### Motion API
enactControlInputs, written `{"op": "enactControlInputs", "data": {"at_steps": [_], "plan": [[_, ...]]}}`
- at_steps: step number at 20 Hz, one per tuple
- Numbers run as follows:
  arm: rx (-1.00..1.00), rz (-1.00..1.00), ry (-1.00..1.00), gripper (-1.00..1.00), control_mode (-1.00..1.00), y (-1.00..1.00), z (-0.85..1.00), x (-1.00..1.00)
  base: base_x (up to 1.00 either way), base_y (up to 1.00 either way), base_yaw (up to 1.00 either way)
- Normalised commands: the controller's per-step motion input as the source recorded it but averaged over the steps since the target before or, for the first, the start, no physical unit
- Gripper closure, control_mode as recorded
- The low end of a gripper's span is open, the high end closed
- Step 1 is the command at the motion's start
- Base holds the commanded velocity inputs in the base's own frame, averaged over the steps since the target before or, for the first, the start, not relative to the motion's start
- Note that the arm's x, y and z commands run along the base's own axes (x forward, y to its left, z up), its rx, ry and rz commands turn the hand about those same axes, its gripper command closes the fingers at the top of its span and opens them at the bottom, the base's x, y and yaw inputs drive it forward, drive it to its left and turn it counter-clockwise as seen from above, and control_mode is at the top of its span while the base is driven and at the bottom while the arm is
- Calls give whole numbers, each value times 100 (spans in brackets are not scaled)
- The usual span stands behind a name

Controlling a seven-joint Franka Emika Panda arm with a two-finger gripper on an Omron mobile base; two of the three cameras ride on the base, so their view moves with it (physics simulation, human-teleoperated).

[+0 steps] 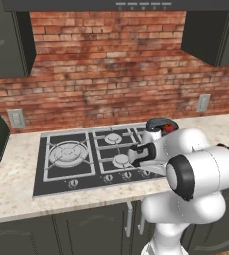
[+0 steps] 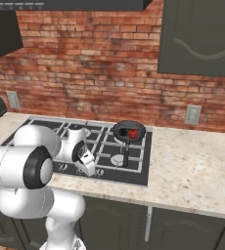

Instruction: Put the eggplant and bell pepper in the pan. Then turn on the rear right burner and set the heat to medium.

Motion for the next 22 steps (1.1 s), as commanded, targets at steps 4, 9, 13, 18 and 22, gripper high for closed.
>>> {"op": "enactControlInputs", "data": {"at_steps": [4, 9, 13, 18, 22], "plan": [[0, 0, 1, 100, -100, 0, -36, 0, 0, 0, 0], [-2, 0, 5, 100, -100, 0, -24, 0, 0, 0, 0], [-2, 4, 0, 100, -100, 0, -23, -1, 0, 0, 0], [0, 21, -4, 100, -100, -4, -25, -6, 0, 0, 0], [0, 36, -1, 100, -100, -3, -26, -3, 0, 0, 0]]}}
